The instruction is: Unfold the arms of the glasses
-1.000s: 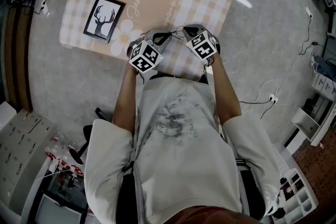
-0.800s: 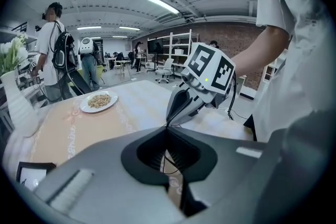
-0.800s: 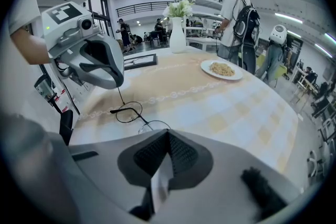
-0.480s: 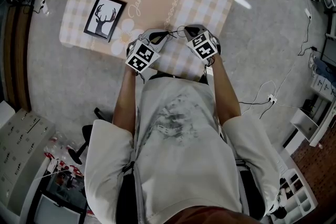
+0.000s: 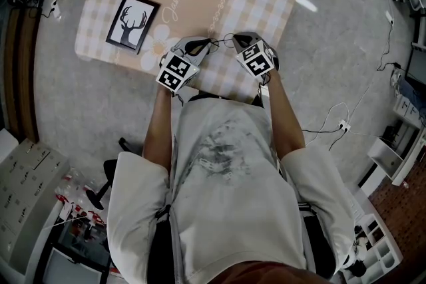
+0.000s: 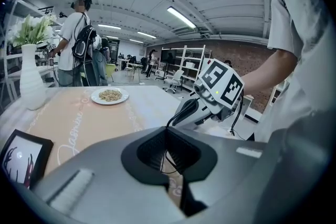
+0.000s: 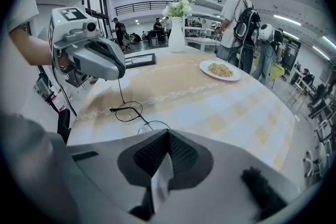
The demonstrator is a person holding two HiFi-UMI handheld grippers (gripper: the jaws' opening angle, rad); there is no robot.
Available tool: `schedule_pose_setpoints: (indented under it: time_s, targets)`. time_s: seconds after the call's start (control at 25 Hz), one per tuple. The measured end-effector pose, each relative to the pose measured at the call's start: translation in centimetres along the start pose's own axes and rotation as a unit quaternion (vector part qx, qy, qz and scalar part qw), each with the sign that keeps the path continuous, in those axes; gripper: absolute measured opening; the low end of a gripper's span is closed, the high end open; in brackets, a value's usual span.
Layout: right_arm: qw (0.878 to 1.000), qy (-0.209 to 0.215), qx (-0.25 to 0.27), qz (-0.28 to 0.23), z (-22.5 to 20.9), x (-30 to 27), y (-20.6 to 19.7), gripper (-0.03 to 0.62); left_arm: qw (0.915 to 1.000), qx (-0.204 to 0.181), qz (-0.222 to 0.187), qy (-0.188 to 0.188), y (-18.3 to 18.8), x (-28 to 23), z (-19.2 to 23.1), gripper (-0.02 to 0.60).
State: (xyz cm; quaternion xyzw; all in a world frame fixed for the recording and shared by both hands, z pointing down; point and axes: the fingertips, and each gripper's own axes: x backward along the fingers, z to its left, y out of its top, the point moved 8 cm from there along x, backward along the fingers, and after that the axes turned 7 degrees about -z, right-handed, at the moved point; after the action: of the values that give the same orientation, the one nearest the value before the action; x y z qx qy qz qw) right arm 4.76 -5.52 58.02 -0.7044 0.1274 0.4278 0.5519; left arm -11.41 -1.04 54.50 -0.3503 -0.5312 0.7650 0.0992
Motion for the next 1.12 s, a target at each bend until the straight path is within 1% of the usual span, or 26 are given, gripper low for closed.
schedule_pose_setpoints:
  time_s: [0.16, 0.32, 0.44, 0.8, 0.84, 0.88, 1.12]
  targets:
    - [1.0, -0.015, 0.017, 0.005, 0.3, 0.0, 0.2, 0.017, 1.0, -0.001, 0.0, -0.003, -0.1, -0.2, 0.1, 0.009]
    - [0.999, -0.029, 0.041, -0.002, 0.6, 0.2, 0.3, 0.017, 1.0, 0.004, 0.007, -0.001, -0.1, -0.2, 0.2, 0.009]
    - [0.998, -0.036, 0.05, -0.008, 0.7, 0.3, 0.3, 0.017, 1.0, 0.006, -0.002, -0.001, -0.2, -0.4, 0.4, 0.009]
    - [0.995, -0.021, 0.086, -0.044, 2.4, 0.7, 1.2, 0.018, 1.0, 0.008, 0.003, -0.002, 0.1, -0.4, 0.2, 0.009]
    - [0.995, -0.017, 0.091, -0.047, 2.6, 0.8, 1.3, 0.032, 1.0, 0.008, 0.003, -0.002, 0.1, -0.4, 0.2, 0.008]
    - [0.994, -0.014, 0.096, -0.049, 3.0, 0.8, 1.4, 0.074, 1.0, 0.008, 0.003, -0.003, 0.0, -0.4, 0.2, 0.008]
    - [0.989, 0.01, 0.135, -0.059, 5.1, 0.9, 2.2, 0.092, 1.0, 0.007, -0.001, -0.003, 0.3, -0.6, 0.0, 0.008]
